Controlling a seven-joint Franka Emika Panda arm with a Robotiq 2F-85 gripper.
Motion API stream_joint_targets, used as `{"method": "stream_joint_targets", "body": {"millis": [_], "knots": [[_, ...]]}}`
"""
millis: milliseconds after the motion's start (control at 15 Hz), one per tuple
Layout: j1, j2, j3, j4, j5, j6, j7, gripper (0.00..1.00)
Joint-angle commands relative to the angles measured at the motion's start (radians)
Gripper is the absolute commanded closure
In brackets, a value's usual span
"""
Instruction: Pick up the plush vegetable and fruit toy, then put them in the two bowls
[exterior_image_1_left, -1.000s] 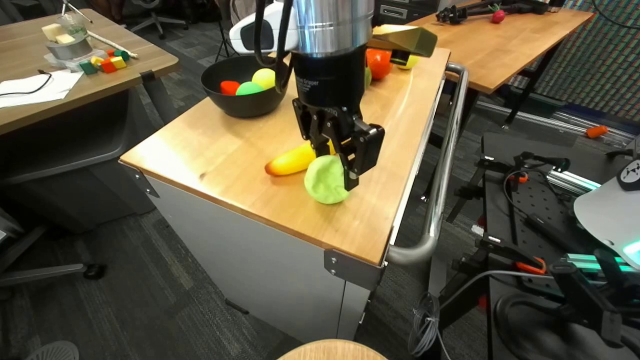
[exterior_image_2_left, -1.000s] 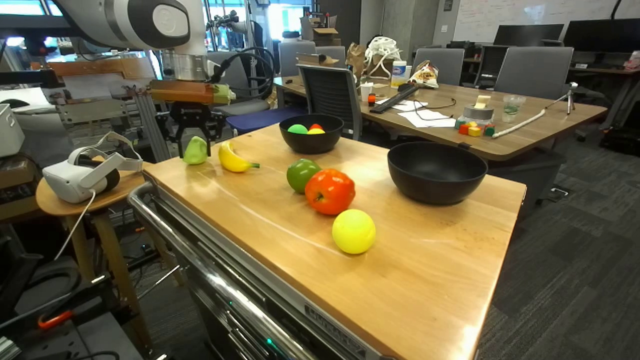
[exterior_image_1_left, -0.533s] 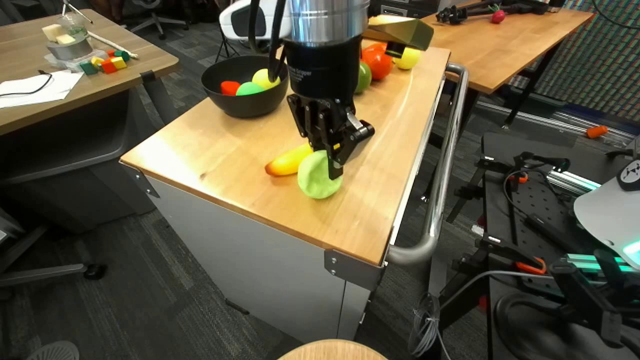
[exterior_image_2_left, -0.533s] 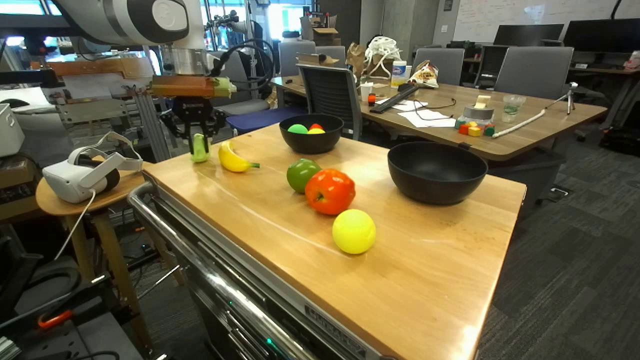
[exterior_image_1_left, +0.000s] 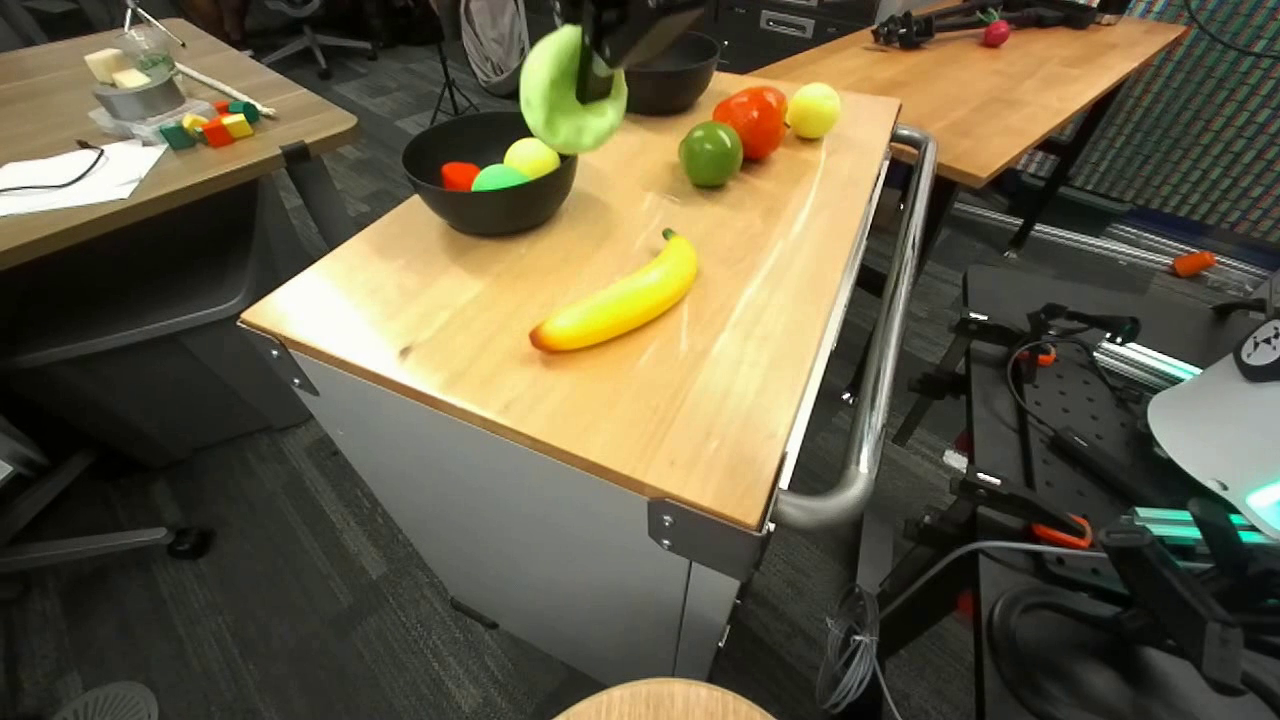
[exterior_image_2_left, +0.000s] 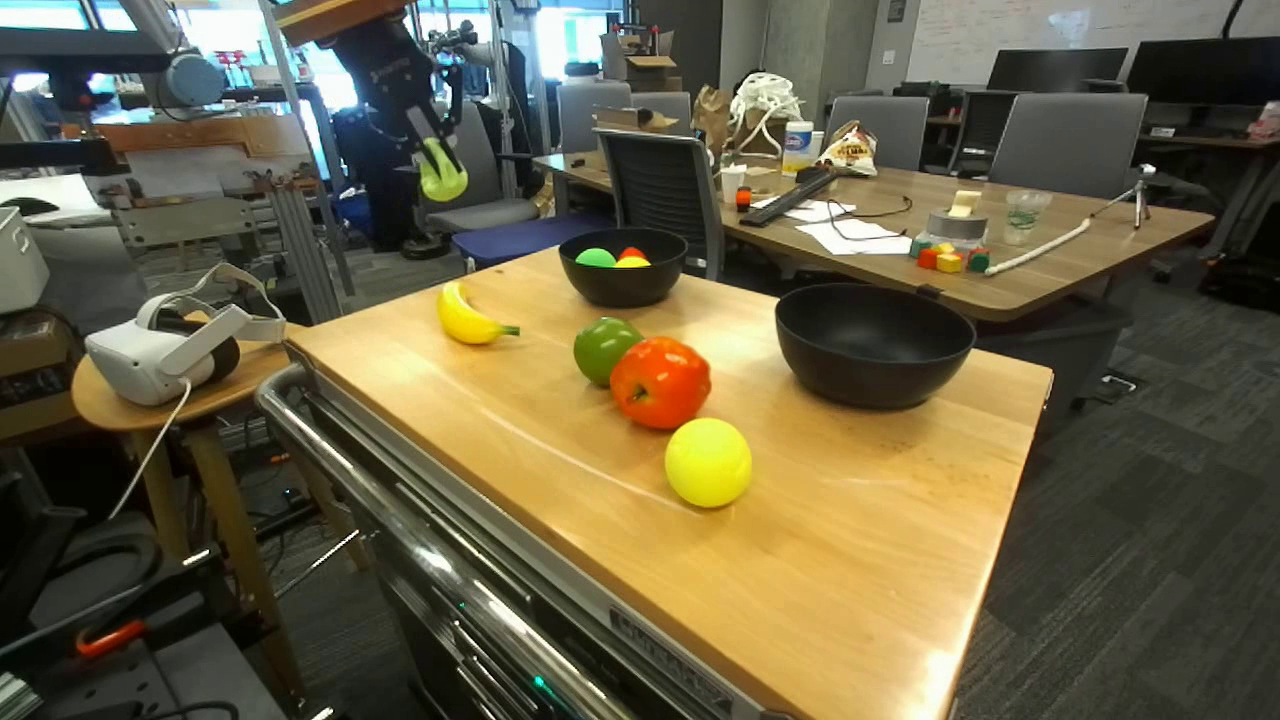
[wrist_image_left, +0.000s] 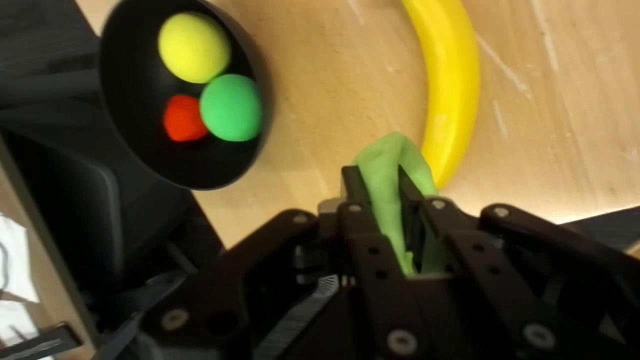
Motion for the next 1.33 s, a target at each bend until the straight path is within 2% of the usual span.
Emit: {"method": "stream_joint_targets", "body": {"millis": [0, 133, 333, 533, 800, 1067, 1267], "knots": [[-0.051, 0.118, -0.035, 0.099, -0.235, 0.087, 0.197, 0.96], [-0.072, 0.214, -0.07, 0.183, -0.401, 0.099, 0.33, 0.96], [-0.073, 0.374, -0.13, 0.353, -0.614, 0.047, 0.508, 0.96], [-0.045, 0.501, -0.19, 0.515, -0.699, -0.04, 0.614, 0.96], [-0.066, 0.613, -0.176, 0.677, -0.576, -0.141, 0.523, 0.96], [-0.071, 0.653, -0.163, 0.742, -0.418, -0.186, 0.435, 0.96], [-0.045, 0.66, -0.216, 0.773, -0.452, -0.284, 0.468, 0.96]]}}
